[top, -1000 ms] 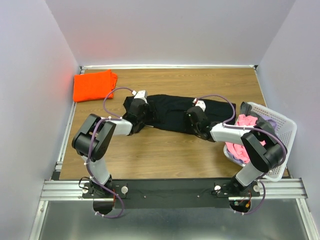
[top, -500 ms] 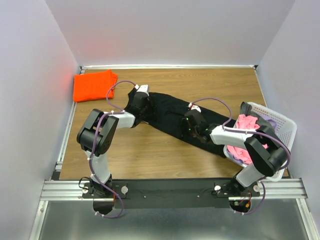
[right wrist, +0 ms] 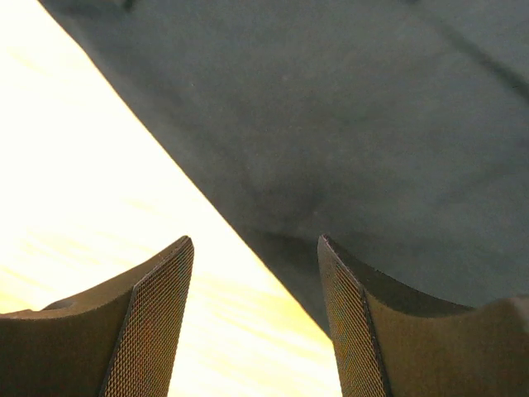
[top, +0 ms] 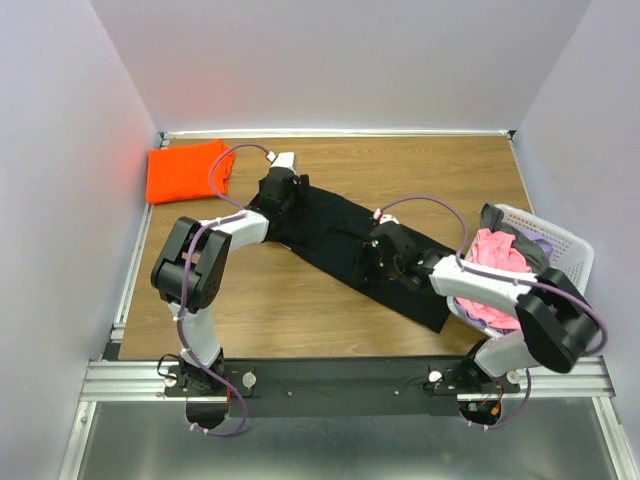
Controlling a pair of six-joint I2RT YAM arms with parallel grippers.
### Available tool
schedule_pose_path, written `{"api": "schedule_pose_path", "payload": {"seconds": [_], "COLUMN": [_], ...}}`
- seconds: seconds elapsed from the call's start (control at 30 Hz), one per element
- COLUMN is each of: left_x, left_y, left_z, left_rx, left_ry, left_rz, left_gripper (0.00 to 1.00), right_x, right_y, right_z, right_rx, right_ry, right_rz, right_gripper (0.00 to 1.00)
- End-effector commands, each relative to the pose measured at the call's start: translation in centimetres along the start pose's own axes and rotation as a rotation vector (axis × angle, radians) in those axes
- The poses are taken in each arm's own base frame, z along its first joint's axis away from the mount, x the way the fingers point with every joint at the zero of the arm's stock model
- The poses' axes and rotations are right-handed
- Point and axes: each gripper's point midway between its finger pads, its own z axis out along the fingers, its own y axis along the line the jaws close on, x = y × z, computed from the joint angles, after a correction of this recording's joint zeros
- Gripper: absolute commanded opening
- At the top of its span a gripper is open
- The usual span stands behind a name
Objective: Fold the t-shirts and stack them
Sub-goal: Fold the tshirt
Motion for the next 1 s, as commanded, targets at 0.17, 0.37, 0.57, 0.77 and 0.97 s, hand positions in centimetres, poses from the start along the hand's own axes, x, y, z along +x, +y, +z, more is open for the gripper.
{"api": "schedule_pose_path", "payload": {"seconds": [0.17, 0.37, 0.57, 0.77, 0.97], "left_x": [-0.9, 3.1, 6.4, 7.7, 6.5], "left_y": [-0.4, -1.0, -0.7, -1.1, -1.8], "left_z": [-2.5, -2.4, -1.9, -0.8, 0.3], "left_rx": [0.028, 0.095, 0.088, 0.125, 0.135], "left_ry": [-0.007, 0.070, 0.123, 0.150, 0.127], "left_rz": [0.006, -0.029, -0.030, -0.027, -0.020], "left_gripper": [0.78, 0.78, 0.78, 0.78, 0.78], "right_x": [-1.2, 1.3, 2.5, 4.4, 5.7], "right_y": [-5.0, -7.3, -7.2, -6.7, -3.4], "right_z": [-4.0, -4.5, -4.1, -2.5, -1.5], "right_rx": [0.258, 0.305, 0.287, 0.246, 0.060], "right_ry": [-0.081, -0.076, -0.030, 0.062, 0.131], "right_rz": [-0.064, -0.005, -0.006, -0.021, -0.032], "right_gripper": [0.70, 0.71, 0.71, 0.71, 0.70]}}
